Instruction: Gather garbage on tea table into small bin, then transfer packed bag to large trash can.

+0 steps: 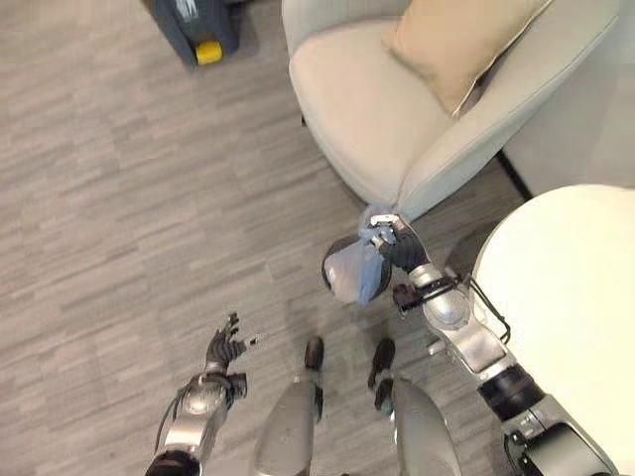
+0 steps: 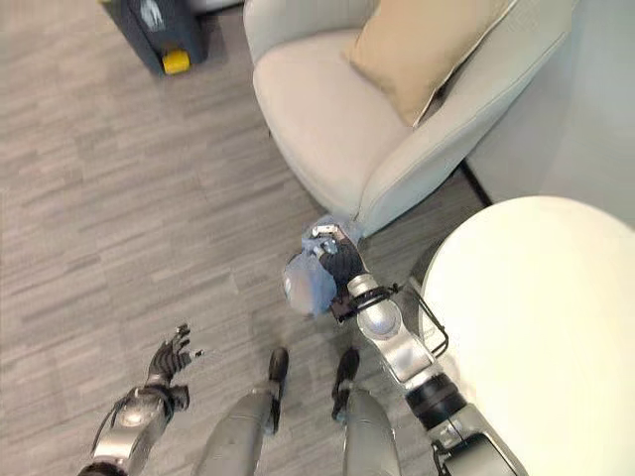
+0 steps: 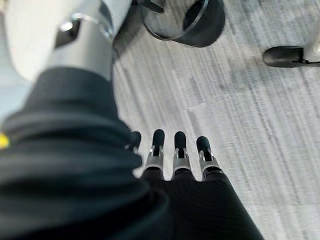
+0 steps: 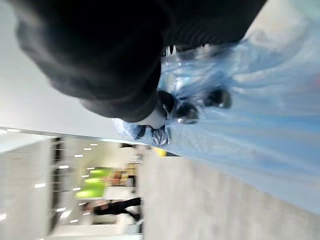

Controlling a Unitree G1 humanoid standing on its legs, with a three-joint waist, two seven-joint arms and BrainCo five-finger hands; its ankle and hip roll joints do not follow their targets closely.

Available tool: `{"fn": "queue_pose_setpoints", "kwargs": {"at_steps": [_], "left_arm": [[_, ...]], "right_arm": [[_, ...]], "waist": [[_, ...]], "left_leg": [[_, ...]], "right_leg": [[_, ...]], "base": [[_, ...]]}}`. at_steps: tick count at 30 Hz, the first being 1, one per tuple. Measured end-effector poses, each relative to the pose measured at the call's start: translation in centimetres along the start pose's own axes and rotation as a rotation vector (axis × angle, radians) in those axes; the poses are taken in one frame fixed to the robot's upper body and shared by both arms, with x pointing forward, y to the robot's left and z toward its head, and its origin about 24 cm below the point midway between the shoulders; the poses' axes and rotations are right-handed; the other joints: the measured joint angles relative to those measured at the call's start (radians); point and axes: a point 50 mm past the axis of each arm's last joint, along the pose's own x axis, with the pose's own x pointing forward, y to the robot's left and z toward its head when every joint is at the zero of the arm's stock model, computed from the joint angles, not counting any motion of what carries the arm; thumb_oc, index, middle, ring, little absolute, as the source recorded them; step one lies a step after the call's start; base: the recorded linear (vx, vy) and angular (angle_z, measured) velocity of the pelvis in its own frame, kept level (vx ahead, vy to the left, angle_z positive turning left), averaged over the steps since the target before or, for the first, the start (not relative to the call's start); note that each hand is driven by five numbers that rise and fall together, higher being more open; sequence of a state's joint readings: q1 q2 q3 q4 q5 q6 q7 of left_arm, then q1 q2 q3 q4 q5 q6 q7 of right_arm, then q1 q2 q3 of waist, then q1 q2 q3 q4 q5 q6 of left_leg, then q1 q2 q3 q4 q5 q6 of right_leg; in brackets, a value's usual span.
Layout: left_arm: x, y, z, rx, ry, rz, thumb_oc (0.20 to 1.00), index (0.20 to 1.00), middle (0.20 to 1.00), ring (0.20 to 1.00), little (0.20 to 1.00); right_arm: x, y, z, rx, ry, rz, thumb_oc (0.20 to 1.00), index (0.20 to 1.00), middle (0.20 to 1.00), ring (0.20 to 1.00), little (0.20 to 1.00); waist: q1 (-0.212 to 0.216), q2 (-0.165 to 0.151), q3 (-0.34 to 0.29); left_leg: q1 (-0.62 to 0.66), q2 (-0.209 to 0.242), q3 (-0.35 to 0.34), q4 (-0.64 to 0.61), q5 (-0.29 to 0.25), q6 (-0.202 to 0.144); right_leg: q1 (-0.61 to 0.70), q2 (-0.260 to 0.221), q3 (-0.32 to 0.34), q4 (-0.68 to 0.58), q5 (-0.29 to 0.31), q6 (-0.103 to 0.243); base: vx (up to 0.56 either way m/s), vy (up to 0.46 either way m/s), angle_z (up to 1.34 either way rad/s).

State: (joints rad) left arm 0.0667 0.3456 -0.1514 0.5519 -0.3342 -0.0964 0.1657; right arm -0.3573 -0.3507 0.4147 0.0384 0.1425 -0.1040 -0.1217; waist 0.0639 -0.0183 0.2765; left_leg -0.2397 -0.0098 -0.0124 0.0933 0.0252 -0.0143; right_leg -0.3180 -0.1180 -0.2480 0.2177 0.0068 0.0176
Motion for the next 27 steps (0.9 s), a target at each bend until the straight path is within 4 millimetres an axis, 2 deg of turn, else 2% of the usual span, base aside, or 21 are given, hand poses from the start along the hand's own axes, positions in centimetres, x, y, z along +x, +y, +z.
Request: {"fn": "queue_pose_setpoints", "kwargs": {"at_steps": [4, 7, 8, 11, 12, 13, 15, 16, 17, 18, 19, 20, 21, 22, 23, 24, 25, 26, 27], "left_arm": [[-0.6, 0.1, -1.0, -0.001, 0.033, -0.008, 1.0, 1.0, 1.0, 1.0, 1.0], [-1.5, 0.1, -2.2, -0.007, 0.068, -0.016, 1.0, 1.0, 1.0, 1.0, 1.0], [-1.4, -0.1, -2.2, -0.009, 0.07, -0.025, 1.0, 1.0, 1.0, 1.0, 1.0], [-1.3, -0.1, -2.1, -0.004, 0.067, -0.035, 1.0, 1.0, 1.0, 1.0, 1.0], [-0.8, -0.4, -1.2, -0.003, 0.041, -0.044, 1.0, 1.0, 1.0, 1.0, 1.0], [-0.4, -0.5, -0.5, -0.004, 0.017, -0.049, 1.0, 1.0, 1.0, 1.0, 1.0], [-0.3, -0.5, 0.0, -0.001, 0.001, -0.05, 1.0, 1.0, 1.0, 1.0, 1.0], [-0.2, -0.2, 0.0, 0.006, 0.002, -0.047, 1.0, 1.0, 1.0, 1.0, 1.0], [-0.3, -0.5, -0.2, -0.004, 0.01, -0.044, 1.0, 1.0, 1.0, 1.0, 1.0], [-0.5, -0.8, -0.6, -0.014, 0.021, -0.044, 1.0, 1.0, 1.0, 1.0, 1.0], [-0.8, -0.7, -1.1, -0.017, 0.037, -0.04, 1.0, 1.0, 1.0, 1.0, 1.0], [-1.2, -0.7, -1.8, -0.019, 0.057, -0.033, 1.0, 1.0, 1.0, 1.0, 1.0], [-1.1, -1.0, -1.7, -0.021, 0.055, -0.042, 1.0, 1.0, 1.0, 1.0, 1.0], [-1.1, -1.2, -1.5, -0.02, 0.049, -0.053, 1.0, 1.0, 1.0, 1.0, 1.0], [-0.9, -1.3, -1.3, -0.017, 0.046, -0.058, 1.0, 1.0, 1.0, 1.0, 1.0], [-0.7, -1.4, -0.8, -0.015, 0.03, -0.067, 1.0, 1.0, 1.0, 1.0, 1.0], [-0.5, -1.6, -0.4, -0.018, 0.016, -0.071, 1.0, 1.0, 1.0, 1.0, 1.0], [-0.3, -1.6, 0.0, -0.017, 0.006, -0.076, 1.0, 1.0, 1.0, 1.0, 1.0], [-0.1, -1.8, 0.8, -0.02, -0.025, -0.09, 1.0, 1.0, 1.0, 1.0, 1.0]], "right_arm": [[-0.4, -0.4, -0.2, -0.009, 0.01, 0.024, 0.2, 0.2, 0.2, 0.2, 0.2], [-1.1, -0.2, -0.9, 0.0, 0.041, 0.04, 0.2, 0.2, 0.2, 0.2, 0.2], [-1.2, -0.2, -1.1, -0.008, 0.053, 0.046, 0.2, 0.2, 0.2, 0.2, 0.2], [-1.2, -0.2, -1.1, -0.028, 0.053, 0.055, 0.2, 0.2, 0.2, 0.2, 0.2], [-1.3, -0.5, -1.3, -0.041, 0.059, 0.041, 0.2, 0.2, 0.2, 0.2, 0.2], [-1.4, -0.6, -1.4, -0.057, 0.069, 0.038, 0.2, 0.2, 0.2, 0.2, 0.2], [-1.4, -1.3, -1.3, -0.076, 0.062, 0.014, 0.2, 0.2, 0.2, 0.2, 0.2], [-1.3, -1.7, -1.0, -0.091, 0.053, -0.002, 0.2, 0.2, 0.2, 0.2, 0.2], [-1.0, -2.3, -0.8, -0.104, 0.043, -0.031, 0.2, 0.2, 0.2, 0.2, 0.2], [-1.0, -2.4, -0.9, -0.11, 0.052, -0.031, 0.2, 0.2, 0.2, 0.2, 0.2], [-1.0, -2.3, -0.9, -0.109, 0.052, -0.033, 0.2, 0.2, 0.2, 0.2, 0.2], [-1.1, -2.6, -0.9, -0.117, 0.051, -0.049, 0.2, 0.2, 0.2, 0.2, 0.2], [-1.2, -3.0, -0.9, -0.133, 0.056, -0.05, 0.2, 0.2, 0.2, 0.2, 0.2], [-1.3, -3.3, -1.0, -0.15, 0.065, -0.051, 0.2, 0.2, 0.2, 0.2, 0.2], [-1.4, -3.6, -1.2, -0.159, 0.073, -0.053, 0.2, 0.2, 0.2, 0.2, 0.2], [-1.4, -3.7, -1.2, -0.165, 0.074, -0.057, 0.2, 0.2, 0.2, 0.2, 0.2], [-1.5, -3.9, -1.2, -0.169, 0.078, -0.063, 0.2, 0.2, 0.2, 0.2, 0.2], [-1.4, -3.7, -1.2, -0.169, 0.078, -0.056, 0.2, 0.2, 0.2, 0.2, 0.2], [-1.3, -3.6, -1.0, -0.16, 0.068, -0.051, 0.2, 0.2, 0.2, 0.2, 0.2]], "waist": [[-0.004, 0.003, -0.032], [-0.006, -0.001, -0.062], [-0.003, -0.002, -0.063], [-0.006, -0.003, -0.064], [-0.01, -0.002, -0.064], [-0.001, 0.002, -0.059], [0.008, 0.007, -0.063], [0.02, 0.0, -0.067], [0.043, 0.022, -0.057], [0.05, 0.047, -0.057], [0.067, 0.057, -0.057], [0.074, 0.069, -0.058], [0.077, 0.077, -0.055], [0.078, 0.076, -0.054], [0.079, 0.069, -0.049], [0.071, 0.056, -0.045], [0.059, 0.047, -0.038], [0.062, 0.031, -0.033], [0.034, 0.018, -0.028]], "left_leg": [[0.076, 0.003, 0.022, -0.058, 0.022, 0.014], [0.134, 0.001, 0.051, -0.088, 0.026, 0.02], [0.151, 0.0, 0.072, -0.092, 0.026, 0.023], [0.162, -0.001, 0.086, -0.091, 0.032, 0.032], [0.136, 0.001, 0.072, -0.063, 0.025, 0.038], [0.112, 0.018, 0.048, -0.043, 0.037, 0.042], [0.077, 0.034, 0.008, -0.018, 0.048, 0.032], [0.046, 0.037, -0.015, -0.01, 0.061, 0.018], [0.009, 0.055, -0.05, -0.018, 0.098, -0.015], [0.002, 0.081, -0.065, -0.04, 0.122, -0.03], [-0.004, 0.1, -0.08, -0.05, 0.142, -0.05], [-0.041, 0.131, -0.121, -0.052, 0.166, -0.085], [-0.06, 0.144, -0.136, -0.068, 0.152, -0.104], [-0.087, 0.153, -0.132, -0.061, 0.123, -0.107], [-0.104, 0.15, -0.103, -0.065, 0.044, -0.085], [-0.116, 0.145, -0.064, -0.066, -0.004, -0.088], [-0.134, 0.133, -0.016, -0.042, 0.002, -0.09], [-0.121, 0.114, 0.023, -0.017, -0.004, -0.083], [-0.104, 0.075, 0.078, 0.122, -0.033, -0.089]], "right_leg": [[0.08, 0.015, 0.005, -0.076, 0.038, 0.004], [0.132, 0.024, 0.034, -0.13, 0.066, 0.012], [0.136, 0.024, 0.047, -0.124, 0.085, 0.008], [0.137, 0.022, 0.069, -0.103, 0.085, 0.022], [0.107, 0.022, 0.089, -0.054, 0.072, 0.042], [0.093, 0.026, 0.125, 0.03, -0.006, 0.079], [0.08, 0.042, 0.17, 0.229, -0.13, 0.099], [0.105, 0.047, 0.177, 0.245, -0.181, 0.102], [0.177, 0.089, 0.176, 0.081, -0.193, 0.032], [0.189, 0.125, 0.163, 0.028, -0.158, 0.02], [0.186, 0.153, 0.159, 0.015, -0.142, 0.006], [0.152, 0.202, 0.154, 0.045, -0.145, -0.024], [0.127, 0.212, 0.133, 0.073, -0.153, -0.055], [0.102, 0.205, 0.11, 0.096, -0.164, -0.076], [0.084, 0.2, 0.082, 0.109, -0.141, -0.123], [0.073, 0.17, 0.075, 0.101, -0.143, -0.129], [0.072, 0.146, 0.05, 0.079, -0.137, -0.118], [0.07, 0.112, 0.032, 0.063, -0.09, -0.134], [0.093, 0.07, -0.001, -0.003, -0.042, -0.133]], "base": [[0.03, 0.098, -0.13], [-0.04, 0.101, -0.34], [-0.11, 0.093, -0.45], [-0.22, -0.021, -0.15], [-0.25, -0.131, 0.47], [-0.32, -0.184, 0.64], [-0.19, -0.178, 0.58], [-0.21, -0.271, 0.56], [-0.23, -0.27, 0.45], [-0.25, -0.271, 0.31], [-0.25, -0.193, 0.38], [-0.19, -0.14, 0.52], [-0.28, -0.099, 0.84], [-0.17, -0.026, 0.75], [-0.24, -0.035, 0.84], [-0.12, -0.018, 0.85], [-0.17, -0.038, 0.78], [-0.16, -0.032, 0.9], [-0.13, -0.003, 0.88]]}}
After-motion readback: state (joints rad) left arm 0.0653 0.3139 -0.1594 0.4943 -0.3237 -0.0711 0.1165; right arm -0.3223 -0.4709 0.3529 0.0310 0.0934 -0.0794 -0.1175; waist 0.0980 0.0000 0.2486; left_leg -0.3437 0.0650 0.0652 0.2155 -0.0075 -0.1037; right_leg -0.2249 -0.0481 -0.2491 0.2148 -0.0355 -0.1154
